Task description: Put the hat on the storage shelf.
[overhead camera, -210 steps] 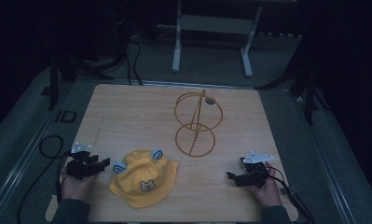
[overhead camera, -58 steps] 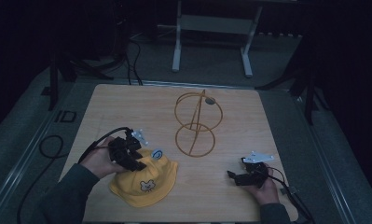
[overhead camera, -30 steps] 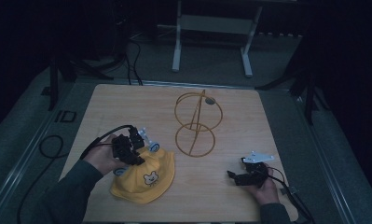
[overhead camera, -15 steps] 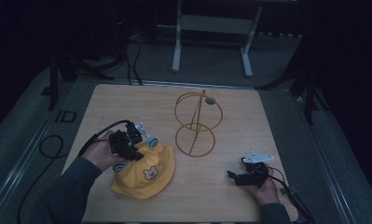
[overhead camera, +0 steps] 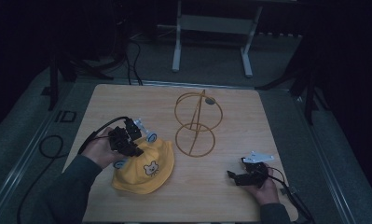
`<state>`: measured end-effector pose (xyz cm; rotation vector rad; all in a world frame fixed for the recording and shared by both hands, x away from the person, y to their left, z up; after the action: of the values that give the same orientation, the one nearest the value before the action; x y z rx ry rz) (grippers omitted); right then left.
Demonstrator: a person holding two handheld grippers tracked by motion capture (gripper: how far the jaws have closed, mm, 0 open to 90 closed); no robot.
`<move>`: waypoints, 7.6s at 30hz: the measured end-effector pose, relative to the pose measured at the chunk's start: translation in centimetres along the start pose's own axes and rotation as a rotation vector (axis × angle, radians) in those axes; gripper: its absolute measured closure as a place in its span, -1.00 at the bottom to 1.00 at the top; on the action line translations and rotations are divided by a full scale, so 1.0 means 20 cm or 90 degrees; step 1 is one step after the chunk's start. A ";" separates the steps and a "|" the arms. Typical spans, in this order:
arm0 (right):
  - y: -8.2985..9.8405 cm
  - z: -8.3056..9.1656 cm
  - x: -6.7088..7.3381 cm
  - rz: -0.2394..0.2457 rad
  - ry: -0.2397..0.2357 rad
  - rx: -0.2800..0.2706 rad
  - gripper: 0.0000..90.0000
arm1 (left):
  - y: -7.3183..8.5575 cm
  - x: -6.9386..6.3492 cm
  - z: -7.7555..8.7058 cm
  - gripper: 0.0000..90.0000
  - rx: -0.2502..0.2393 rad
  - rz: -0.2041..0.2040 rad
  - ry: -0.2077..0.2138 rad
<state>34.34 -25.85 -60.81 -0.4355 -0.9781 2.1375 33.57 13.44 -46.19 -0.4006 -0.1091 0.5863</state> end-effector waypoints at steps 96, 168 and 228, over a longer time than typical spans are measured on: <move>0.00 0.00 0.00 -0.001 0.000 0.000 -0.70 | -0.17 0.18 0.23 0.82 -0.030 0.028 0.007; 0.00 0.00 0.00 0.000 0.000 0.000 -0.70 | -0.25 0.30 0.53 0.82 -0.150 0.070 -0.007; 0.00 0.00 0.00 0.001 -0.001 0.001 -0.70 | -0.47 0.30 0.70 0.82 -0.230 0.068 -0.006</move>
<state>34.31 -25.86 -60.81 -0.4342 -0.9776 2.1398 40.55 14.36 -29.72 -0.7585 -0.2046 0.6756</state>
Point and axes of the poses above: each handheld gripper's, and its own axes: z roughly backward along the jaws, y roughly out of its underside, x roughly to its left, the point moved 6 cm from there along -z, roughly forward along the jaws, and after that the axes turned 3 degrees about -x, right-handed, at the moved point
